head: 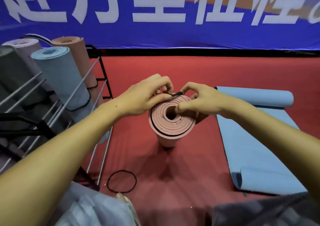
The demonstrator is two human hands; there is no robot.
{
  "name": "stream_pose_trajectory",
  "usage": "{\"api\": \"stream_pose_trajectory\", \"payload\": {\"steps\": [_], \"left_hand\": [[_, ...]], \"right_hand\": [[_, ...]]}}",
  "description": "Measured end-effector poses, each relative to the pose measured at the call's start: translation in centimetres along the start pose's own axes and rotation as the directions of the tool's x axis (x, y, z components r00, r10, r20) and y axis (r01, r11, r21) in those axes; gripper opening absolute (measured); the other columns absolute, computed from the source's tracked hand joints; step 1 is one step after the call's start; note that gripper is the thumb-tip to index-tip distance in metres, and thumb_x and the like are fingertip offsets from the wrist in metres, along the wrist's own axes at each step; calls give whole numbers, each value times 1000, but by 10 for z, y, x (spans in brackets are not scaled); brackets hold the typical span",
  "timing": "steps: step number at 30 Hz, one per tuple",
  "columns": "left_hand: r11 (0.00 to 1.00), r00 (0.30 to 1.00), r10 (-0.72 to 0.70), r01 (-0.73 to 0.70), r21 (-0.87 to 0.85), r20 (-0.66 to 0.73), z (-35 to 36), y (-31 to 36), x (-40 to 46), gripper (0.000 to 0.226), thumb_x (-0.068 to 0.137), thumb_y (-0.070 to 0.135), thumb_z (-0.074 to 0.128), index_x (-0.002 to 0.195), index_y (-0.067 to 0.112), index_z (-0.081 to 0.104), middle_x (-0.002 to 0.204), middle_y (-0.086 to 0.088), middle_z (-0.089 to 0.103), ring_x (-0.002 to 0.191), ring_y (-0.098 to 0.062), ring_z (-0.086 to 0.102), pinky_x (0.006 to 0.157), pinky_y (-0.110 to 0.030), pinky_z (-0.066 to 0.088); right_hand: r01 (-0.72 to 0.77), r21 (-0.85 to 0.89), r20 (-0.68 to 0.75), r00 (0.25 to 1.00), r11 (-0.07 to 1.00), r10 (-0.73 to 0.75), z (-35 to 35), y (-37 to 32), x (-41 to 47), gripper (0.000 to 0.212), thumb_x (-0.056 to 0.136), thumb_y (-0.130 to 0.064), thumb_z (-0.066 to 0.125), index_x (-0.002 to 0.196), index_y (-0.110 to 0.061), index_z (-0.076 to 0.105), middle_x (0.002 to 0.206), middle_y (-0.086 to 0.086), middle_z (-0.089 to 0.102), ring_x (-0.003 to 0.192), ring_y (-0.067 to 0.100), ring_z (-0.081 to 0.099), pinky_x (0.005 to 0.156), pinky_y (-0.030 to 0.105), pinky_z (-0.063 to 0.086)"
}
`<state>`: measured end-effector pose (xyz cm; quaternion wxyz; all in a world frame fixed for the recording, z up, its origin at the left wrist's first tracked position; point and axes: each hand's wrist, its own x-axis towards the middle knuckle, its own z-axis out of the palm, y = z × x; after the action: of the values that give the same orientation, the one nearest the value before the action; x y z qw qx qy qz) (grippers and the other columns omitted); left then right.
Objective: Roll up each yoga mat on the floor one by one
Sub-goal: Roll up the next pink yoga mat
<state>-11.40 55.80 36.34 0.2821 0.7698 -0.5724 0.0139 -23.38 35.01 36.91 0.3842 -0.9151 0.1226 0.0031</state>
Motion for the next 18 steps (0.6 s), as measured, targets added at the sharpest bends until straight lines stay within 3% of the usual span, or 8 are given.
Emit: {"api": "stream_pose_trajectory", "payload": {"steps": [3,7,11,14,18], "left_hand": [[998,999,43,-42,-45,13,-4,4,-1,7,103,34,61,107,30,59,100,4,54,86,-17,54,81,-33,49],[998,995,-25,31,-56,96,-8,8,-3,8,104,31,64,103,24,61,93,6,64,84,-16,58,77,-37,51],[998,993,-60,62,-21,103,-16,7,-12,12,101,34,68,103,23,67,97,10,70,93,-8,62,86,-32,49],[999,996,-41,38,30,85,-16,8,-17,13,100,39,69,103,26,68,102,15,69,102,-3,55,92,-28,44],[999,996,-24,20,48,89,-13,11,-16,23,95,48,72,94,28,60,105,8,61,107,-16,50,97,-36,44]], "right_hand": [[-29,83,126,992,996,18,3,2,2,59,66,-39,96,109,-26,59,82,0,68,69,17,67,58,32,55],[-61,189,200,980,980,22,6,-1,-2,59,72,-25,96,112,-12,54,80,8,73,62,17,70,55,31,56],[-43,236,112,994,971,16,8,-5,-3,60,70,-24,97,110,-11,55,84,18,72,62,18,68,56,35,58],[-38,262,71,997,964,20,6,-1,-2,55,72,-25,96,104,-12,54,81,8,70,58,13,65,64,49,65],[-20,314,18,1000,949,15,10,6,-1,51,72,-27,96,91,-13,51,68,0,61,59,15,60,64,58,64]]}}
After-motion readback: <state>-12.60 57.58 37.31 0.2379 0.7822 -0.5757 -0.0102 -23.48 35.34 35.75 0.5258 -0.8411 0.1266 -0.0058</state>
